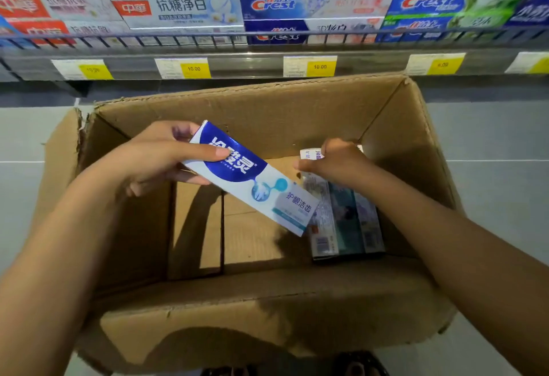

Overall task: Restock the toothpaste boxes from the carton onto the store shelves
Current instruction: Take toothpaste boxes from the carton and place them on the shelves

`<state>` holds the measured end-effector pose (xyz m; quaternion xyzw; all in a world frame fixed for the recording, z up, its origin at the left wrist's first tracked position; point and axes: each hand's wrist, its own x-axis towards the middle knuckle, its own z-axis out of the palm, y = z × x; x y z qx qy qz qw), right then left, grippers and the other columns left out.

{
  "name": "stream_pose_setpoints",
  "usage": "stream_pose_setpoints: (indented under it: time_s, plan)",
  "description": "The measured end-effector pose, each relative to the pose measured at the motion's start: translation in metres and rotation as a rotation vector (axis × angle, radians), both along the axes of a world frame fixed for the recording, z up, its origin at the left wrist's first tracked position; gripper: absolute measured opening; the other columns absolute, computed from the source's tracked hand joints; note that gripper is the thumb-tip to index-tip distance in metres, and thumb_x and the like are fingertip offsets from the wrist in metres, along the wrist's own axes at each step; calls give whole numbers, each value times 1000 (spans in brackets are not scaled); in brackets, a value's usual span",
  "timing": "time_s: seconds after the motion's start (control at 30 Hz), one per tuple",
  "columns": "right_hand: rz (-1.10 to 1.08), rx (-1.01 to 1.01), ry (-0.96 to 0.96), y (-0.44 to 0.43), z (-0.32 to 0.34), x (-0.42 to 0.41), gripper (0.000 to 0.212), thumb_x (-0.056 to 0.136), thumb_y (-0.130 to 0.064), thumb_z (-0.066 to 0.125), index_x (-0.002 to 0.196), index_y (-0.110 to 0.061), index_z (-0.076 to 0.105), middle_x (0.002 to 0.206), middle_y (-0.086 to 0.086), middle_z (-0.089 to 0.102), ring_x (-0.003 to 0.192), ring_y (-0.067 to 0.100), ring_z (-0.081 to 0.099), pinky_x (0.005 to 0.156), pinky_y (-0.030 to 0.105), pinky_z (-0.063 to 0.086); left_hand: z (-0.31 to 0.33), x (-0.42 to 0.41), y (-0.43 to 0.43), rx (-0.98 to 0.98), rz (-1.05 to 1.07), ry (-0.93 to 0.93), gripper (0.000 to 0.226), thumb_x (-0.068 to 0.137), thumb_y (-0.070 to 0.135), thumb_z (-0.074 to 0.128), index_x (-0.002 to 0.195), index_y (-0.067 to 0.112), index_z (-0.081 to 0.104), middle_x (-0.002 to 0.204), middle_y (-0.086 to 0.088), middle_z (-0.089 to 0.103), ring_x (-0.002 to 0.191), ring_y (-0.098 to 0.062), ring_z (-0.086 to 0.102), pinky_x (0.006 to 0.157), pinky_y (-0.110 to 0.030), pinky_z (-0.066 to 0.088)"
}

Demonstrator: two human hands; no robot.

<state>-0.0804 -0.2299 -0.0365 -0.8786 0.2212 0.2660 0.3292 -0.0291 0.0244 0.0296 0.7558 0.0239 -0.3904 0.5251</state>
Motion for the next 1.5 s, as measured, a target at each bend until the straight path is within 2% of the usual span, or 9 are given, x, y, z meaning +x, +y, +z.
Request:
stream_pose_setpoints:
  time_s: [0.17,0.27,0.43,0.57,0.87,0.97,1.27,1.4,1.5]
  plan:
    - [40,-71,53,7,-17,-11,95,69,-48,78,138,-6,27,130,11,53,118,28,51,77,29,36,3,-6,18,11,48,-29,104,8,55,89,99,13,63,86,-4,76,77,-13,73,51,-19,53]
    - [5,-84,20,6,-24,-9,93,65,-45,82,133,-6,32,130,11,53,119,28,51,77,29,36,0,-7,22,-6,49,-15,102,11,54,90,100,13,64,90,-7,75,80,-15,73,53,-21,55]
    - [-30,-46,47,1,-25,-3,60,70,-34,81,115,-7,51,116,12,61,105,27,59,72,30,44,-1,-6,26,-14,47,-19,96,13,53,91,96,14,65,91,-7,75,81,-16,73,54,-21,55]
    - [-175,225,126,-6,-26,3,42,72,-17,80,104,-4,56,100,13,65,85,23,64,60,31,55,0,-3,29,-4,28,-37,97,11,55,90,95,15,64,90,-8,75,81,-17,73,54,-22,56]
    - [-204,727,264,-2,-8,5,18,87,-10,56,104,-15,56,94,7,62,91,23,59,85,38,49,8,-1,43,-30,9,-57,72,33,40,93,96,14,69,94,-11,75,82,-19,73,62,-29,59]
    - [-208,859,261,-3,-2,0,23,88,-11,53,110,-18,54,108,8,62,109,27,58,94,43,48,17,-6,46,-91,57,-54,59,30,37,93,84,23,75,86,-5,76,78,-20,71,59,-28,59]
    - [-466,1213,187,-2,99,-28,55,77,-24,52,132,-24,47,119,8,65,110,26,62,84,43,55,119,-28,66,-163,265,62,75,19,48,93,87,20,77,87,-8,75,73,-17,72,61,-30,58]
    - [-496,1155,211,-1,193,-36,67,68,-45,63,131,-25,47,98,3,72,86,18,69,70,33,55,211,-36,71,-183,282,87,76,21,48,93,89,19,76,90,-8,75,76,-17,72,64,-32,59]
    - [-524,1211,234,-2,275,-39,95,34,-53,88,117,-17,58,84,8,70,70,21,68,64,31,56,284,-38,76,-201,314,107,77,20,48,93,90,21,77,91,-6,75,77,-16,72,66,-32,59]
